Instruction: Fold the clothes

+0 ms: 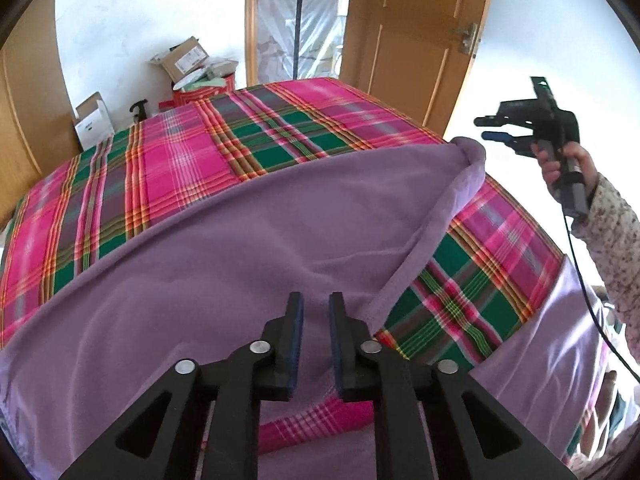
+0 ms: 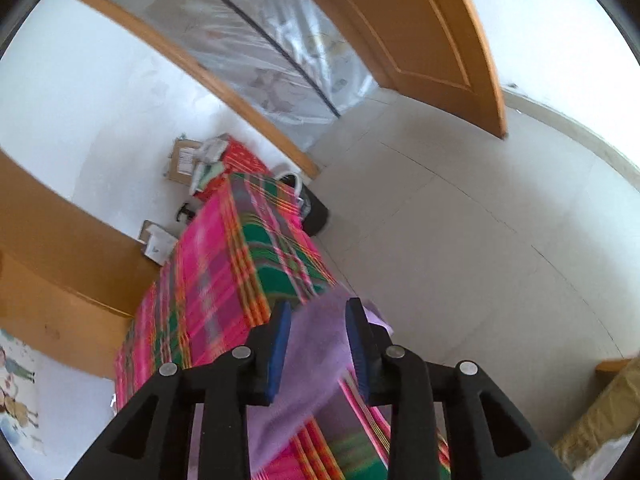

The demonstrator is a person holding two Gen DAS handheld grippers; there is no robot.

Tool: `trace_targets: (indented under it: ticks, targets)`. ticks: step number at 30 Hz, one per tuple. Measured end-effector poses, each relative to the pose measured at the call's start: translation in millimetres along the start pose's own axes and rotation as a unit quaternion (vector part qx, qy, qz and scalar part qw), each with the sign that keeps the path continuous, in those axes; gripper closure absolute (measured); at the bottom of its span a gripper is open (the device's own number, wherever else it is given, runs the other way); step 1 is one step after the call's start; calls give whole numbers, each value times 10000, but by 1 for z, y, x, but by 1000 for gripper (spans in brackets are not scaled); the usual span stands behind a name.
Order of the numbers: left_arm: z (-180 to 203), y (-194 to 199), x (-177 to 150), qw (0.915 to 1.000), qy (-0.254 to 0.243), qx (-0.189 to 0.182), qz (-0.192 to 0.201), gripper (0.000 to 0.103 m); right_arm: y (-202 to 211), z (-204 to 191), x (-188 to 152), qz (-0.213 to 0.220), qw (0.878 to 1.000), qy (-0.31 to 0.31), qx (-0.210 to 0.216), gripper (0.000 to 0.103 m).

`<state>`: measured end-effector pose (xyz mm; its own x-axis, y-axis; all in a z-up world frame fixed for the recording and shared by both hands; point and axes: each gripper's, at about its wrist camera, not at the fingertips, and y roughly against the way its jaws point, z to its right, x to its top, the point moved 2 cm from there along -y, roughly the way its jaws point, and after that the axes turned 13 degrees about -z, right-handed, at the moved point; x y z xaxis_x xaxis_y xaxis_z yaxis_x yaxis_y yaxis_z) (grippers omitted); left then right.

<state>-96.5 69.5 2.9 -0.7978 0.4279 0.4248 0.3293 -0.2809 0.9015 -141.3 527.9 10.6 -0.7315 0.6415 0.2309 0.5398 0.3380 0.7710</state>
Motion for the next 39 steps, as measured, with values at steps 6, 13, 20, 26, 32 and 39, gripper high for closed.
trace_targets:
  ticks: [6,13,20,26,32,39]
  targets:
    - [4,-2,-4,9999,-63,59,-81,85,-14,8,-8,-328,9991,-250,59,73]
    - [9,-13,-6,9994,-124,228,-243,85,-40,16,-8,-665,9958,-624,85,73]
    - [11,-21,-8,9986,-163,290,-415,85,-48,20,-8,-619,9945,-804,254,94]
    - [20,-28,-9,9965,-240,574,-550,85,-30,28,-12,-373,9954,-843,267,98]
    - [23,-26,-10,9962,-292,651,-502,88,-4,43,-18,-153,9947,-941,395,98]
    - [32,-12,-12,9984,-416,198,-326,101,15,77,-32,-84,9894,-1281,678,98]
